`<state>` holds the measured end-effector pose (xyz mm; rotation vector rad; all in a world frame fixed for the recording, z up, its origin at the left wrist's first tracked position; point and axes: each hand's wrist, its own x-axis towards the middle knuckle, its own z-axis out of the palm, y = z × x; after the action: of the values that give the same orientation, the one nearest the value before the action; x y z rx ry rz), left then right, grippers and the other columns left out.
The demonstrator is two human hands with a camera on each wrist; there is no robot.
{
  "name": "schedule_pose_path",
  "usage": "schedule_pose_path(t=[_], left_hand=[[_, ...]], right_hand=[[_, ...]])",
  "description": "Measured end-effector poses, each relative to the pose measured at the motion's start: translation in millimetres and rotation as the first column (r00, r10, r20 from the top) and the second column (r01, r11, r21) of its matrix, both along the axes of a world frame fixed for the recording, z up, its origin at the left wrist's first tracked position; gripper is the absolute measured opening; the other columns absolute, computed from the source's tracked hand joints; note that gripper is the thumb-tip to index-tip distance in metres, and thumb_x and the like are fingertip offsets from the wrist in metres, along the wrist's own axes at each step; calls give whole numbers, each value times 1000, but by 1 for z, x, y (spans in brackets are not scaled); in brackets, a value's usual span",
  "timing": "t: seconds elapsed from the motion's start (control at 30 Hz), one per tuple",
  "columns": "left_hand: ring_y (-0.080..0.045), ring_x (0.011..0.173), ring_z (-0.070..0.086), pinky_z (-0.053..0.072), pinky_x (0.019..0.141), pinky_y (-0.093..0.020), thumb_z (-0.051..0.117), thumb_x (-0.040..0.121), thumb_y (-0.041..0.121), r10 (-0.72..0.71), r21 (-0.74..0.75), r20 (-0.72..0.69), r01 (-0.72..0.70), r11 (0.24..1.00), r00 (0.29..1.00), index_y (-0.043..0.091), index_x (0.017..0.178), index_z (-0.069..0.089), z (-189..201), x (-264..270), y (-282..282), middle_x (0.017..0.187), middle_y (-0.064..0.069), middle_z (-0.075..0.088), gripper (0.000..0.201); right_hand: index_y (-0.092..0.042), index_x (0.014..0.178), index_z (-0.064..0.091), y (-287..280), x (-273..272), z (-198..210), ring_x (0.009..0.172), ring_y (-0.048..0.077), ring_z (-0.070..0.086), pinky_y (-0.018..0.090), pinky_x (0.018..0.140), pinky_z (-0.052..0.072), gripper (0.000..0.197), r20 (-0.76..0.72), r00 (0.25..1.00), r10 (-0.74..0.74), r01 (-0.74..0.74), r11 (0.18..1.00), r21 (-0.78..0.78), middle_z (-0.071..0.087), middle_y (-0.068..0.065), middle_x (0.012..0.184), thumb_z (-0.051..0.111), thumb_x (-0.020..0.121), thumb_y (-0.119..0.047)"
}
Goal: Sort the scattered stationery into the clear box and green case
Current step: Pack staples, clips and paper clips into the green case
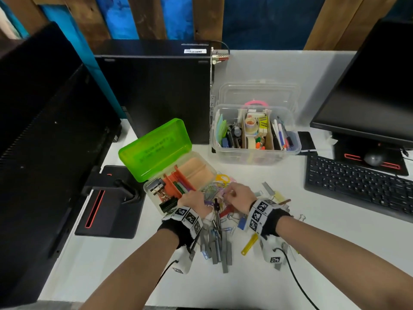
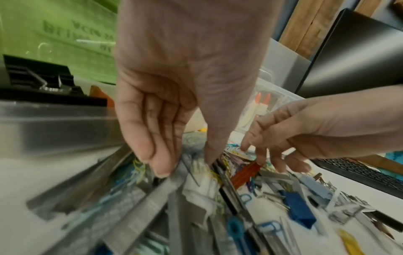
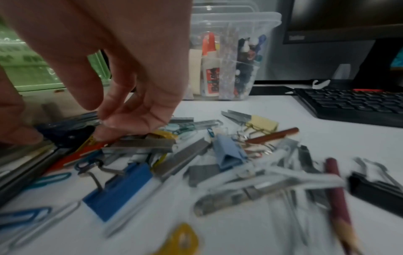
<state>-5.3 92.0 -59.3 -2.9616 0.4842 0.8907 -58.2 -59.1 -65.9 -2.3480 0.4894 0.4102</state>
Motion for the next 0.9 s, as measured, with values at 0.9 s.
schedule_pose_path(t=[0.9], left_hand=[[-8, 62, 54, 52, 60, -21, 53, 97, 23, -96, -385, -434, -88, 919, 896, 14, 93, 64, 43, 65, 14, 73, 4, 59, 15]], right_hand=[[-1, 76, 60, -26, 27, 3, 61, 22, 62, 32, 64, 58, 12, -259, 903, -342, 428, 665, 612, 62, 18, 74, 65, 82, 7]])
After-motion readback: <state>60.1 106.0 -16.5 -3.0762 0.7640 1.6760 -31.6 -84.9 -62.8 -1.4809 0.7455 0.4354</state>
